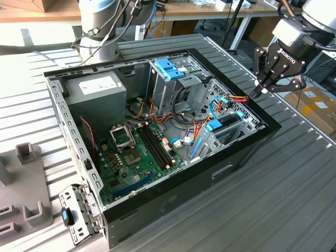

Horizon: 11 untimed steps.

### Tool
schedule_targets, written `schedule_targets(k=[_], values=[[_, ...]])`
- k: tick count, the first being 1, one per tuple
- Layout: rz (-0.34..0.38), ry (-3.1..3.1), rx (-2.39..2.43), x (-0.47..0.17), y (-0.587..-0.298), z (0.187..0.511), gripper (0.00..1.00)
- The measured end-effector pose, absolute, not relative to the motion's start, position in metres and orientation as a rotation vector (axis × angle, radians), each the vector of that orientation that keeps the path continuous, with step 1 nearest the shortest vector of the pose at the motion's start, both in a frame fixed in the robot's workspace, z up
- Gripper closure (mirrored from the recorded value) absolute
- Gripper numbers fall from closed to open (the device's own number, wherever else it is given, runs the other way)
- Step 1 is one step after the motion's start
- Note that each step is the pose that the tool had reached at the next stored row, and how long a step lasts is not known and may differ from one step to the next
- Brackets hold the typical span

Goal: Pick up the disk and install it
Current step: 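Insert the first disk wire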

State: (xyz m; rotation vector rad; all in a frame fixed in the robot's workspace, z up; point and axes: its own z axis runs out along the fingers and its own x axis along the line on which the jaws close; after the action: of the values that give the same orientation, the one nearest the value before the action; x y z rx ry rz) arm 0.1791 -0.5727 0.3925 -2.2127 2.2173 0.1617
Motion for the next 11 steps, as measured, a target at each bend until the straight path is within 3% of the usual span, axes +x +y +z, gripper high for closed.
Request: schedule_targets(k=[11], values=[[0.162, 2.164, -2.269, 0.1791, -0.5727, 0.3925, 0.89]])
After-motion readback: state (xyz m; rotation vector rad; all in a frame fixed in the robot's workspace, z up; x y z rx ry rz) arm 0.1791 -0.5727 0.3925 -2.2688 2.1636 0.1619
